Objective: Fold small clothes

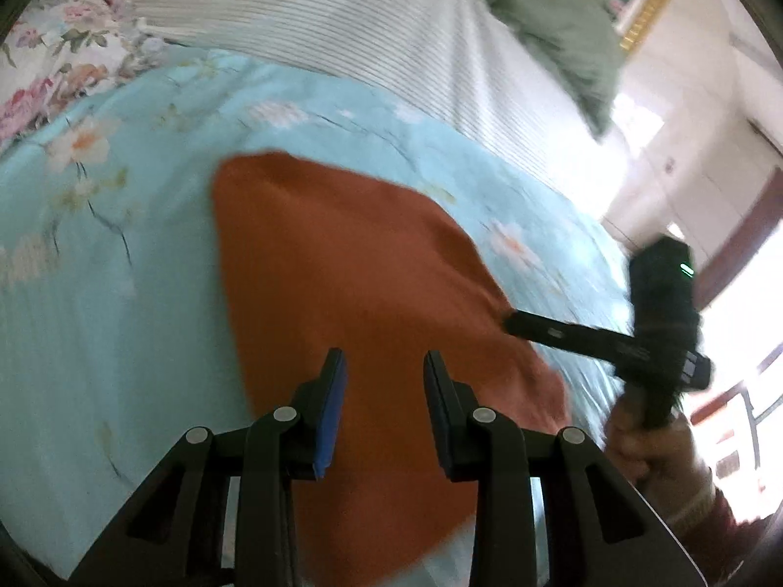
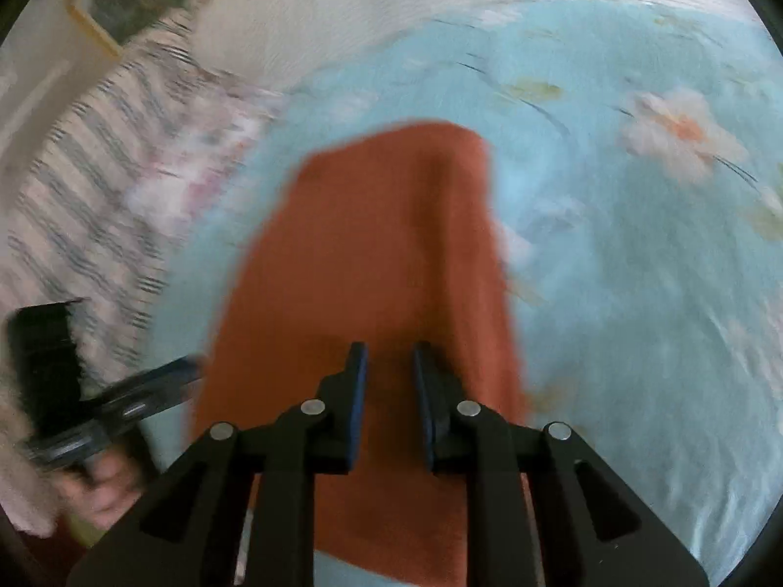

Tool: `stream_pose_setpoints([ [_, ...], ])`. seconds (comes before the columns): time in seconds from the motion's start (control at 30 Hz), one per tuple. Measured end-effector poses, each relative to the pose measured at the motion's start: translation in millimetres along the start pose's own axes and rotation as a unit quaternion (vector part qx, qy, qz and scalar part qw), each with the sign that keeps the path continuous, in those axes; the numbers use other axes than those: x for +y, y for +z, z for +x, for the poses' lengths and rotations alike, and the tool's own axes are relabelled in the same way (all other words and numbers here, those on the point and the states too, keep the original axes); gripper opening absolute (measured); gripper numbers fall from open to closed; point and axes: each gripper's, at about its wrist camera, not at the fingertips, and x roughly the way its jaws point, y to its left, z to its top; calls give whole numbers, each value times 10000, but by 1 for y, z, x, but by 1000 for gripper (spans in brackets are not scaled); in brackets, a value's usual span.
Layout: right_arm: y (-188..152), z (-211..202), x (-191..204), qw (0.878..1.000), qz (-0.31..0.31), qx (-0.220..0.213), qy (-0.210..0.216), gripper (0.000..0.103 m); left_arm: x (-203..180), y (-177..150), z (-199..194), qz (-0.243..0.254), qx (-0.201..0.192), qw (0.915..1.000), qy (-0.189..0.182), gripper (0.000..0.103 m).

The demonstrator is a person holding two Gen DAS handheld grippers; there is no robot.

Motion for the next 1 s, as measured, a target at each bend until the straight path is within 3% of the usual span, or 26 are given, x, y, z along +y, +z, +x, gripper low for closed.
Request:
stream_pose_setpoints([
  [0.07,-11,1,-17,9997,171,-181,56,1,-7,-21,2,94,161,9998,-63,32],
  [0.1,-13,0,-23,9993,293,-240,27,0,-9,-34,5,148,260,9995,43,32],
  [0.3,-12,-4,-15,9992,181,-277,-242,0,-12,-64,14,171,371,9990,167,29],
  [0.47,-16,-13,-17,9989,322,-280,-182,4,-12,-67,15,194,358,9990,189,29],
  [0.63,-27,-31,9,9996,-33,-264,41,5,-10,-67,13,225,375,9987,274,29],
  [0.73,-38,-17,6,9995,-163,15,-274,5,-9,-68,15,216,382,9986,287,29],
  [0.83,-38,-17,-6,9999,119,-24,-102,2,-11,-69,16,274,394,9983,330,29],
  [1.0,-32,-28,6,9998,-20,-147,-145,6,-14,-69,11,272,447,9978,399,29],
])
